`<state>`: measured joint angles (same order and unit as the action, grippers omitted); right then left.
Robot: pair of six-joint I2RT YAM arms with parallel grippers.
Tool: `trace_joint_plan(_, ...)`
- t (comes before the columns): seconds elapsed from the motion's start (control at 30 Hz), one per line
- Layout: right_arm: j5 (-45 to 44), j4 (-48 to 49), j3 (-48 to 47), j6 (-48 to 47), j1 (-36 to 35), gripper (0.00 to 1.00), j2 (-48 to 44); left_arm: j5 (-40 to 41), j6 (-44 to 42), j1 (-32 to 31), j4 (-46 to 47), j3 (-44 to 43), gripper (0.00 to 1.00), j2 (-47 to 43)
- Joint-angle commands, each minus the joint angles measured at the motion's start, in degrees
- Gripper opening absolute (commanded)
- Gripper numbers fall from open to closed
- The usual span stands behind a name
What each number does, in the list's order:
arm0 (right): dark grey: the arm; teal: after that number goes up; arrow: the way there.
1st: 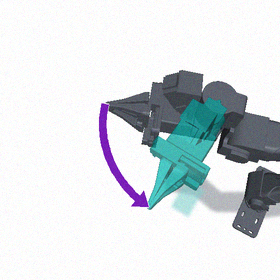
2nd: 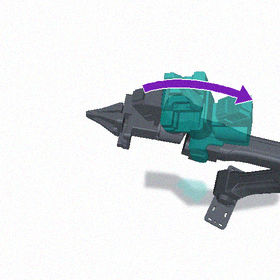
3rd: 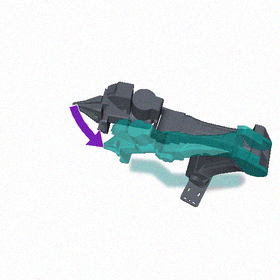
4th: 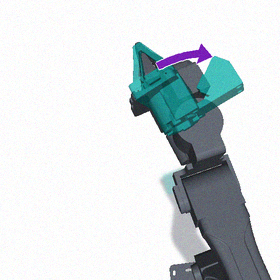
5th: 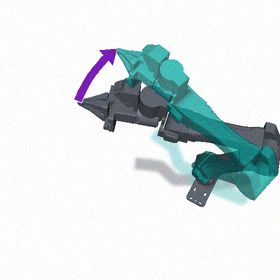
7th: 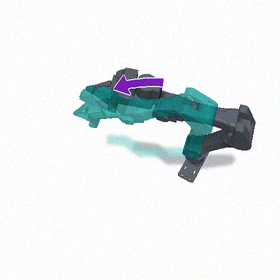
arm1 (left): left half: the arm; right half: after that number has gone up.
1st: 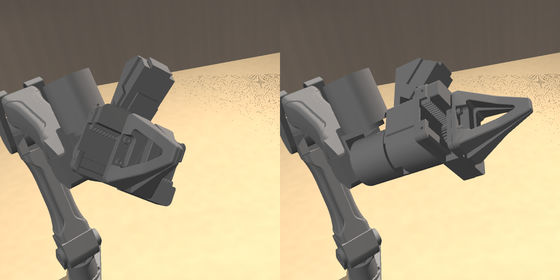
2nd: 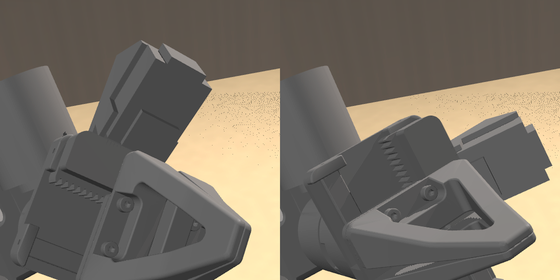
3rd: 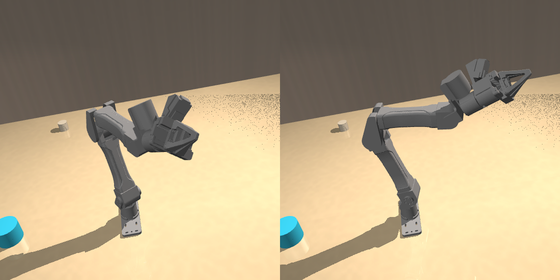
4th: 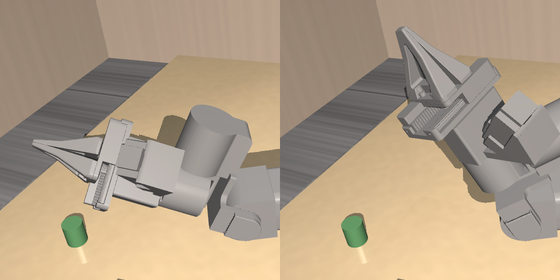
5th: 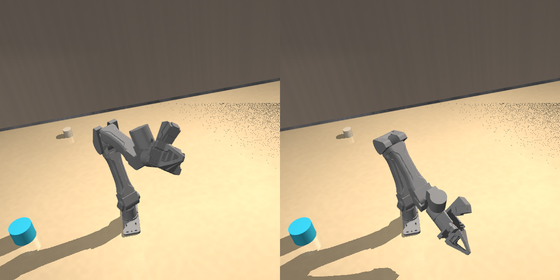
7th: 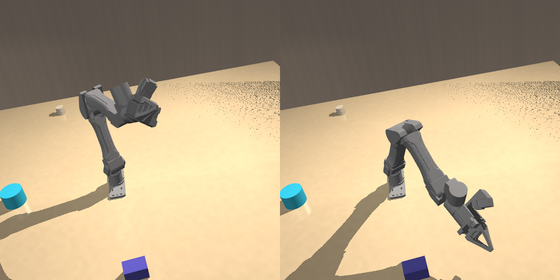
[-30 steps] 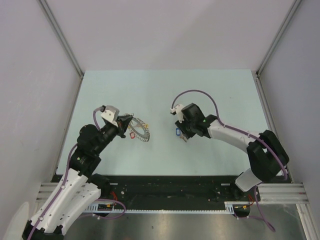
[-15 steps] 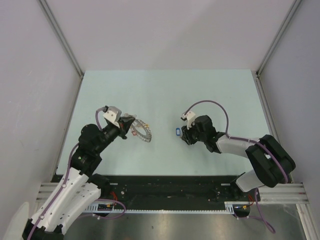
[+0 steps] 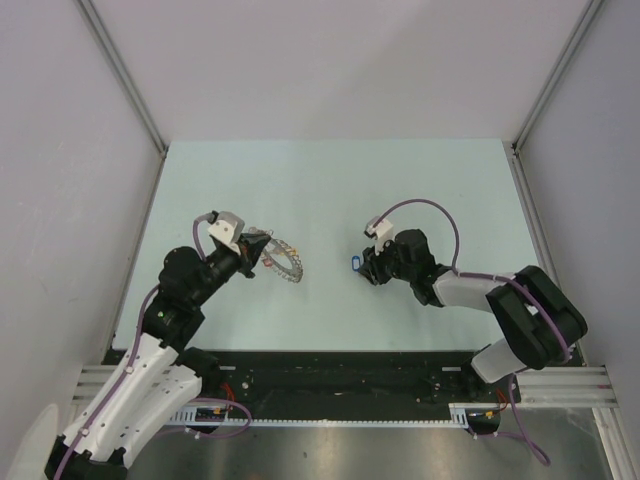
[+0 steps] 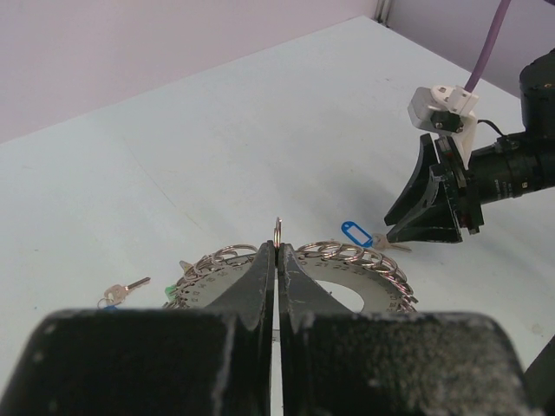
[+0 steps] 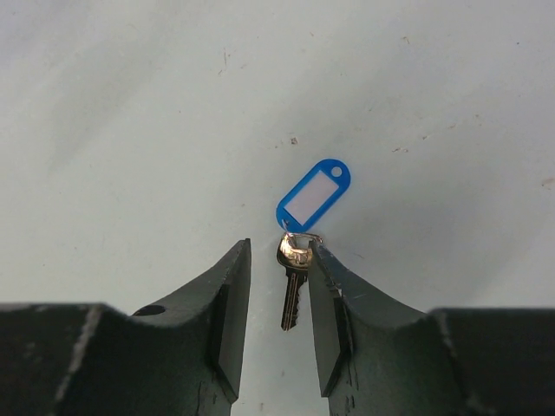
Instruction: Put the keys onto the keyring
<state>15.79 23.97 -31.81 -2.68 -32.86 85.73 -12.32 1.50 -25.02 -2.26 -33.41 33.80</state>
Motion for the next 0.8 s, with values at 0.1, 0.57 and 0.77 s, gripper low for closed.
trace_joint_plan(0.1,1.3,4.5,0.1,-1.5,0.5,0.36,2.4,-0.4,-0.3,-0.3,3.8,-0.3,0.01,-0.3)
trace_joint_plan(0.57,4.9,5.1,-0.5,-3.6,1.7,0.3,5.1,-1.2,-0.4,-0.3,3.9,-0.2,0.01,0.7)
trace_joint_plan(0.77,5.5,5.4,-1.0,-4.4,1.7,0.28,6.2,-1.5,-0.3,-0.3,3.9,-0.3,0.0,1.1)
